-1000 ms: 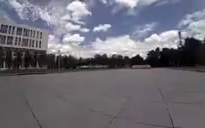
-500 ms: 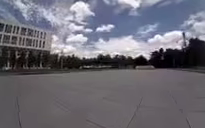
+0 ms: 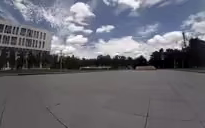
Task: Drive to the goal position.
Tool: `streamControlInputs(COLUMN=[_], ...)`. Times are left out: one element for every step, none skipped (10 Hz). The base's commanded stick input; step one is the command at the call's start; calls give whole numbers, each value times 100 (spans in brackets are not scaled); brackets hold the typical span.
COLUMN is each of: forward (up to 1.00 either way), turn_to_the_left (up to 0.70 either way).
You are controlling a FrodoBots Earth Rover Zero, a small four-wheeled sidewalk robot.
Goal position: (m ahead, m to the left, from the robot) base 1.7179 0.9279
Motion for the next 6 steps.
streamControlInputs(forward=[70, 70, 70, 70, 70, 70], turn_to_the_left=[-35, -35, -35, -35, -27, 0])
